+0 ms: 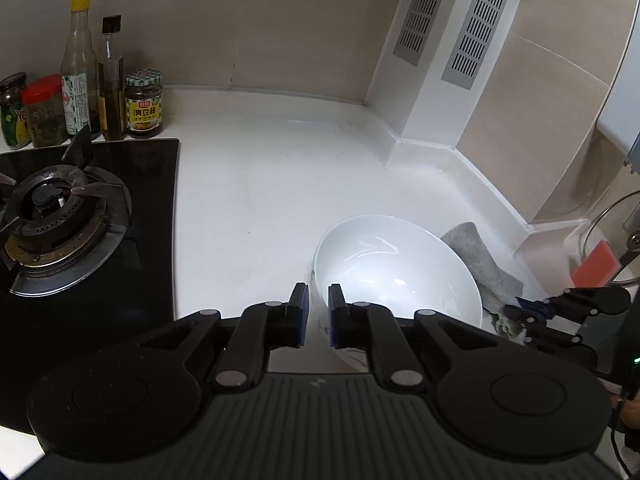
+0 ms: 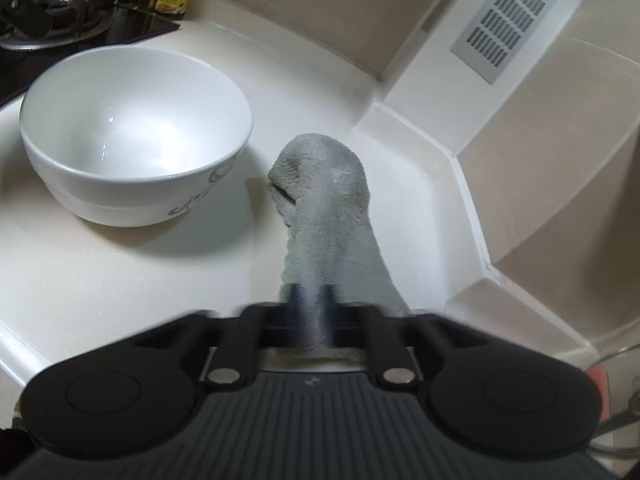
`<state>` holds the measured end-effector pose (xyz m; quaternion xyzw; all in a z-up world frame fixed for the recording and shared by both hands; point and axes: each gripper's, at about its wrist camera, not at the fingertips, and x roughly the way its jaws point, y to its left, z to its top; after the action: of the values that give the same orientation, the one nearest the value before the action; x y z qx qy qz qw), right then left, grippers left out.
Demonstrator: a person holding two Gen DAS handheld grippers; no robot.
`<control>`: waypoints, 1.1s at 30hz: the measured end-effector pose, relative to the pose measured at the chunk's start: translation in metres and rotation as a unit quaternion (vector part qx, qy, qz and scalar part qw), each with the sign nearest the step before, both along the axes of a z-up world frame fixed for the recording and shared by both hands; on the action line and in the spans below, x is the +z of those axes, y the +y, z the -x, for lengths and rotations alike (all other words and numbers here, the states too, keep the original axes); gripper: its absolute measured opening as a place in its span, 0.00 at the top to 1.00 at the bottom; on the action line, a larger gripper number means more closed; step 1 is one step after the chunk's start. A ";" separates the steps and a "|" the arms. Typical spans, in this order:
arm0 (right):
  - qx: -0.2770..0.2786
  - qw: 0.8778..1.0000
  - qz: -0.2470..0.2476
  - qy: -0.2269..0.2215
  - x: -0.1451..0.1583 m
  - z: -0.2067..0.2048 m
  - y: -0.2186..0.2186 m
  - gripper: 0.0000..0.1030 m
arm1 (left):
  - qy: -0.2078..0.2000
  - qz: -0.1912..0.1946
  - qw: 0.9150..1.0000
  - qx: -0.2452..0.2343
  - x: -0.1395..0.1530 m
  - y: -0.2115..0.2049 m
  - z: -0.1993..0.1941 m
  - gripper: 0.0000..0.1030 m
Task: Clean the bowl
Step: 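Grasp the grey cloth's end with the right gripper and lift it, then carry the grey cloth with the right gripper into the white bowl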
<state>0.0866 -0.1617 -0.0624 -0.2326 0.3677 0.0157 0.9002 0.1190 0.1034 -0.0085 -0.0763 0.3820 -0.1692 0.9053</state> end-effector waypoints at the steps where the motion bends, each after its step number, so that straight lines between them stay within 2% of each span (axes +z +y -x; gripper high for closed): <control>1: -0.008 1.000 -0.017 -0.002 0.004 0.001 -0.004 0.96 | 0.001 0.000 1.000 -0.002 0.000 0.001 -0.002 0.91; 4: -0.056 0.991 -0.121 -0.017 0.027 0.005 -0.027 0.96 | 0.012 0.017 1.000 -0.016 0.000 0.005 -0.011 0.91; 5: -0.083 0.976 -0.199 -0.020 0.040 0.006 -0.041 0.96 | 0.017 0.024 0.999 -0.022 -0.001 0.006 -0.014 0.91; 7: -0.103 0.953 -0.284 -0.022 0.053 0.006 -0.054 0.96 | 0.025 0.034 0.999 -0.032 -0.003 0.007 -0.020 0.91; 9: -0.117 0.912 -0.392 -0.028 0.071 0.008 -0.069 0.96 | 0.022 0.033 0.999 -0.035 -0.003 0.007 -0.023 0.91; 12: -0.109 0.876 -0.468 -0.045 0.092 0.009 -0.072 0.96 | 0.020 0.031 0.999 -0.040 -0.004 0.008 -0.024 0.91; 14: -0.101 0.867 -0.484 -0.059 0.104 0.009 -0.068 0.96 | 0.020 0.028 0.998 -0.044 -0.005 0.009 -0.024 0.91; 17: -0.083 0.863 -0.493 -0.077 0.122 0.013 -0.058 0.96 | 0.022 0.028 0.998 -0.050 -0.007 0.011 -0.023 0.91; 19: -0.075 0.870 -0.481 -0.081 0.129 0.014 -0.051 0.96 | 0.025 0.027 0.998 -0.051 -0.008 0.012 -0.023 0.91; 22: -0.078 0.873 -0.477 -0.069 0.126 0.012 -0.045 0.96 | 0.022 0.028 0.998 -0.055 -0.009 0.014 -0.021 0.91; 26: -0.074 0.896 -0.438 -0.021 0.101 0.007 -0.023 0.96 | 0.021 0.031 0.998 -0.052 -0.010 0.017 -0.021 0.91; 28: -0.077 0.897 -0.435 -0.009 0.092 0.004 -0.020 0.96 | 0.021 0.033 0.998 -0.047 -0.010 0.019 -0.021 0.91; 31: -0.092 0.897 -0.432 -0.017 0.091 0.003 -0.025 0.96 | 0.017 0.032 0.998 -0.044 -0.010 0.019 -0.019 0.91; 33: -0.099 0.901 -0.421 -0.041 0.107 0.009 -0.034 0.96 | 0.017 0.034 0.998 -0.041 -0.010 0.019 -0.019 0.91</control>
<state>0.0779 -0.1959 0.0443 0.2049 0.3111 0.0704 0.9253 0.1377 0.1224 -0.0185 -0.0944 0.3937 -0.2175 0.8881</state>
